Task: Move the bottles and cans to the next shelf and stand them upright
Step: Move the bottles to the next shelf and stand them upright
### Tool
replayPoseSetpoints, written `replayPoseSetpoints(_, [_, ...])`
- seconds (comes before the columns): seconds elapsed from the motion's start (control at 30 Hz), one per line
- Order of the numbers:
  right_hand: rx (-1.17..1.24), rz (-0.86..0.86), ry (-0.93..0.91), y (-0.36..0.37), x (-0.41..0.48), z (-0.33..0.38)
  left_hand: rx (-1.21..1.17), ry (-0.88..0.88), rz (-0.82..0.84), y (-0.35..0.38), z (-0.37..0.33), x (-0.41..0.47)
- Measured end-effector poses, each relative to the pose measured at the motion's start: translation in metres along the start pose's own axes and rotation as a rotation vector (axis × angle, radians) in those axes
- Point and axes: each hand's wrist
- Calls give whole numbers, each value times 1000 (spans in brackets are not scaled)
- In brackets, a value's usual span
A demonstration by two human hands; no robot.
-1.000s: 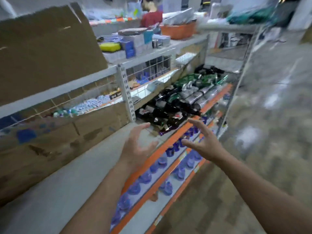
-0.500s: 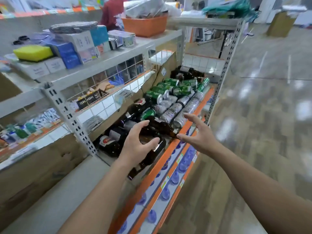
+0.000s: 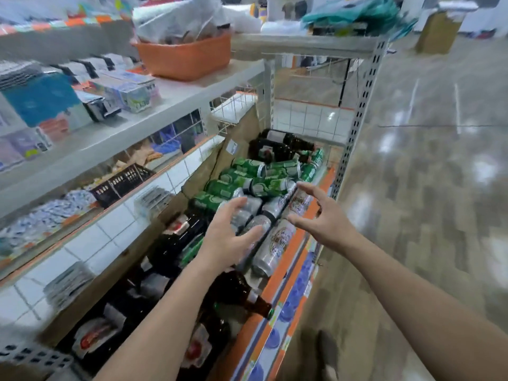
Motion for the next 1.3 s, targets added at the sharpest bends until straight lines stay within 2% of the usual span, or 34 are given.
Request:
replayPoseSetpoints(0.2, [13, -15, 33, -38, 134, -92, 46, -46, -47, 84, -5, 132])
replayPoseSetpoints(0.3, [15, 8, 132, -51, 207, -136, 63, -121, -70, 118, -5, 191])
replayPoseSetpoints(0.47, [-127, 245, 209, -41, 293, -175, 112, -235, -95, 145, -1, 253])
replayPoseSetpoints(0.6, [-176, 405, 174, -21, 328, -185, 144, -305, -107, 160, 6, 278])
replayPoseSetpoints(0.83, [-39, 309, 60, -25, 350, -180, 397, -322, -121, 170, 18, 321])
replayPoseSetpoints(0.93, [14, 283, 71, -37, 366, -167, 575, -273, -50, 170, 24, 344])
replayPoseSetpoints(1.03, [8, 324, 36, -54, 380, -155, 643, -180, -35, 169, 34, 365])
replayPoseSetpoints(1.13, [-53, 364, -58, -67, 385, -145, 585, -132, 35, 173, 40, 378])
replayPoseSetpoints(1.23, [-78, 358, -112, -69, 389, -141, 403, -119, -14, 177, 44, 381])
replayPoseSetpoints(1.3, [11, 372, -106, -70, 394, -139, 308, -140, -77, 177, 46, 382])
Point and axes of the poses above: each hand's wrist, its own x-axis towards the middle knuckle, its own y-axis out of the palm, z = x × y, and after that the axes turned 5 degrees about -z, right-handed
